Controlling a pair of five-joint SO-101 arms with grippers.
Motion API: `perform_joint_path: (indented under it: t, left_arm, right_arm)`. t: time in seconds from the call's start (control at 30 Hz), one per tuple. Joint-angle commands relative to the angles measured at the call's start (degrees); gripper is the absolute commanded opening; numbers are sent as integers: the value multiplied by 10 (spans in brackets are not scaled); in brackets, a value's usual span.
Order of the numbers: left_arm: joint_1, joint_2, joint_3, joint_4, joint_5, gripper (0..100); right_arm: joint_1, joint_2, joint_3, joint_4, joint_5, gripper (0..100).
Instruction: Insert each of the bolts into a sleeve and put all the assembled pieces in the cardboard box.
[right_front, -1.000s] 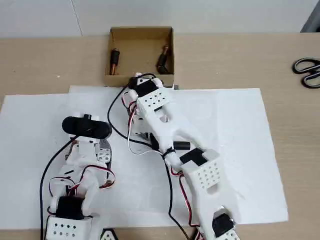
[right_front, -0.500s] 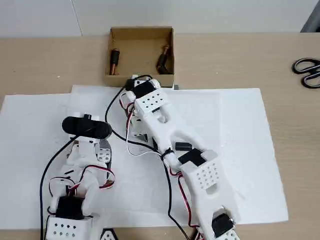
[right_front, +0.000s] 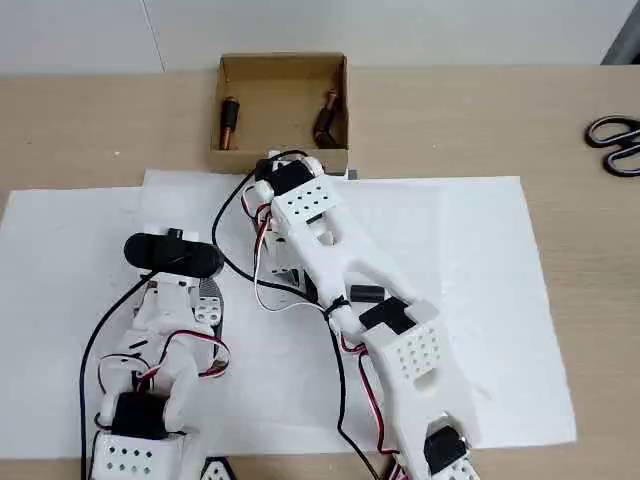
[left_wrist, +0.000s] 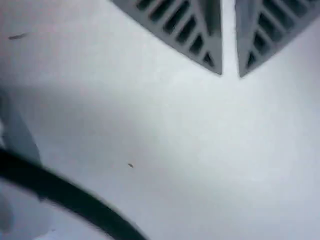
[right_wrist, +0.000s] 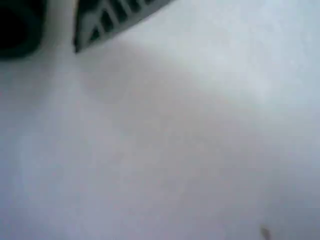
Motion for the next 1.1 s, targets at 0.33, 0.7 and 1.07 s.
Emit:
perform_joint_path:
  t: [0.33,0.7,1.07]
  left_arm:
    - [-3,-7,-4,-11,-1,7]
    - [-3,-7,-4,-11,-1,7]
    - [-3,-7,-4,-11,-1,7]
  right_arm:
    - [-4,-78,83,-14,8,154]
    - [-2,-75,85,-69,47,152]
    - [-2,-18,85,-65,48,144]
